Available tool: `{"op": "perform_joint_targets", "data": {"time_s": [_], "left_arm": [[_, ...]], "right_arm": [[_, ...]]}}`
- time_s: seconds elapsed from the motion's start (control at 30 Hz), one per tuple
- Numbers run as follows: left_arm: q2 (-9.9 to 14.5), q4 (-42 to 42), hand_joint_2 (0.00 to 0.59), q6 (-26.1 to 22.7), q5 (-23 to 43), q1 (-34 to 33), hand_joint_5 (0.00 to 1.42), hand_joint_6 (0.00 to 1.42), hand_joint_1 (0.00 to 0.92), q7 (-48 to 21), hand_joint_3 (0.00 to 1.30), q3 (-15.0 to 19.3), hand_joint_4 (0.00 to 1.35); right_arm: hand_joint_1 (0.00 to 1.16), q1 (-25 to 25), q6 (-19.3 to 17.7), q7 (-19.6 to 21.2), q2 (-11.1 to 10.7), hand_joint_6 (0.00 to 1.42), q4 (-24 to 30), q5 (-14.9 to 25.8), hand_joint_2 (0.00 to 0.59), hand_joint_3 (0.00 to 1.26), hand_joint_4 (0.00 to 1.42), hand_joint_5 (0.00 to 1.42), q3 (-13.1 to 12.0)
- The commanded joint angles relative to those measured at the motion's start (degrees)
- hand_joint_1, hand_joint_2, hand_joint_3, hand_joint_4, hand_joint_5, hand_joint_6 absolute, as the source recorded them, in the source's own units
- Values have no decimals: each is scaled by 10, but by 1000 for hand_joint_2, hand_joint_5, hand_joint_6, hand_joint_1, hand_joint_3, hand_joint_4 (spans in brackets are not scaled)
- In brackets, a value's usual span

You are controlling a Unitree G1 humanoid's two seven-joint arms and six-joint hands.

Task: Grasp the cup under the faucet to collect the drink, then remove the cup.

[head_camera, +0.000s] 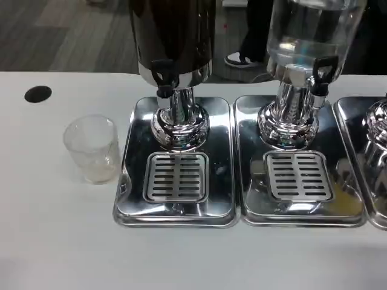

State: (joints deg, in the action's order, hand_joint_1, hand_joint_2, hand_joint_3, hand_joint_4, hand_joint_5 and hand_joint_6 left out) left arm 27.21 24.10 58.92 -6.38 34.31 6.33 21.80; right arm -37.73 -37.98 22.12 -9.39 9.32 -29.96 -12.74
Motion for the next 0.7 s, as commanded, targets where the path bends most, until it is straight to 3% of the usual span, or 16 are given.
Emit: {"op": "perform_joint_targets", "data": {"time_s": [0.03, 0.37, 0.7], "left_arm": [[15, 28, 38, -23, 84, -30, 0, 0, 57, -73, 0, -18, 0], [8, 62, 40, -79, 204, -90, 0, 0, 40, -190, 0, -7, 0], [24, 108, 55, -143, 203, -177, 0, 0, 95, -220, 0, 11, 0]], "right_arm": [[745, 8, 1, 4, 2, 180, 2, -2, 571, 422, 356, 286, -2], [745, 30, 11, 1, 2, 180, -15, -4, 571, 422, 356, 286, 4], [745, 34, 10, 8, 6, 180, -30, -6, 571, 422, 356, 286, 13]]}}
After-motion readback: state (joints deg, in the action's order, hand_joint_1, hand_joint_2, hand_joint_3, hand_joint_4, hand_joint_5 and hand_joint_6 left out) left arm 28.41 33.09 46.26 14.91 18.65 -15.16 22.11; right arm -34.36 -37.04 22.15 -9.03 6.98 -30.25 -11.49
